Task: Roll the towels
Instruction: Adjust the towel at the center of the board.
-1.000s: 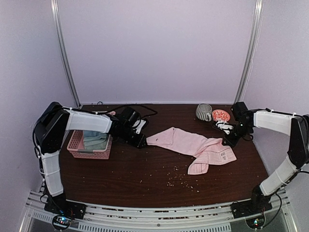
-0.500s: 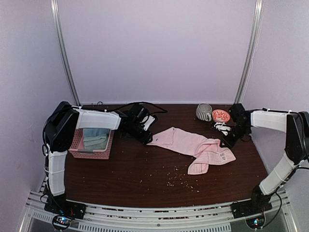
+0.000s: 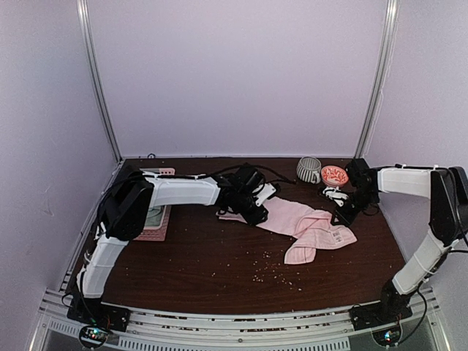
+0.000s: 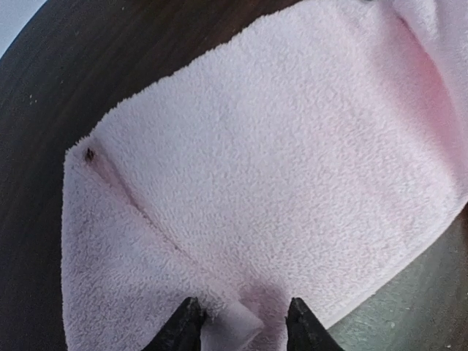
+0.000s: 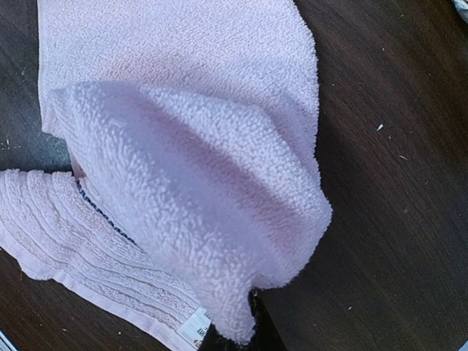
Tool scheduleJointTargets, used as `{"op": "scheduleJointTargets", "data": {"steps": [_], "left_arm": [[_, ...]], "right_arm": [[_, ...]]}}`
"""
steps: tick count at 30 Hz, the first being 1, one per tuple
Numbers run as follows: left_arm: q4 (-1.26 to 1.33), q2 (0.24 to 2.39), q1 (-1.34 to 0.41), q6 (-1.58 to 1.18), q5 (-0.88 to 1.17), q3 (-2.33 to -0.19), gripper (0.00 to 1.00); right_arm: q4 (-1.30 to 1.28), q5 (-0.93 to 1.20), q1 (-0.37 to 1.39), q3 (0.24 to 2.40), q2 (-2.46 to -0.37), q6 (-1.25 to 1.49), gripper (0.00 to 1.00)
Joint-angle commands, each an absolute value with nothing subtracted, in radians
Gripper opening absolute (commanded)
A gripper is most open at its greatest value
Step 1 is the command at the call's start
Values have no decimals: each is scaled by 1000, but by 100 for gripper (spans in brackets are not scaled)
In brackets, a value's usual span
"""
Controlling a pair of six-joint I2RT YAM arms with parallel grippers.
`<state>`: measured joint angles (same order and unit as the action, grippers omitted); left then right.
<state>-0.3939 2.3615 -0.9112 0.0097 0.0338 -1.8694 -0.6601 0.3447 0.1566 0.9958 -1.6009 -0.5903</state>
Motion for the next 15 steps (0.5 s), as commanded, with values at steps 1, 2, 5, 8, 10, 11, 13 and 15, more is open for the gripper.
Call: {"op": "scheduleJointTargets", "data": {"steps": [1, 2, 5, 8, 10, 11, 13, 15], "left_arm": [[-442, 2392, -898, -6, -72, -1916, 39], [-441, 2390, -897, -6, -92, -1913, 38], [-436, 2385, -898, -11, -133, -1906, 25], [-413, 2357, -897, -23, -145, -1881, 12], [-402, 2326, -895, -30, -134, -1864, 5], [-402, 2310, -892, -34, -129, -1858, 3], [-406, 2272, -882, -44, -116, -1845, 0], [-409, 2215, -865, -55, -84, -1816, 0]], "right_arm": [[-647, 368, 155, 1005, -1613, -571, 4], [-646, 368, 156, 1005, -1613, -571, 4], [-644, 370, 155, 1002, -1616, -569, 4], [-645, 369, 155, 1006, -1618, -568, 4], [-646, 369, 155, 1006, -1618, -568, 4], [-647, 366, 155, 1006, -1618, -568, 4], [-650, 359, 154, 1010, -1617, -568, 4], [-653, 348, 149, 1013, -1611, -565, 3]]}}
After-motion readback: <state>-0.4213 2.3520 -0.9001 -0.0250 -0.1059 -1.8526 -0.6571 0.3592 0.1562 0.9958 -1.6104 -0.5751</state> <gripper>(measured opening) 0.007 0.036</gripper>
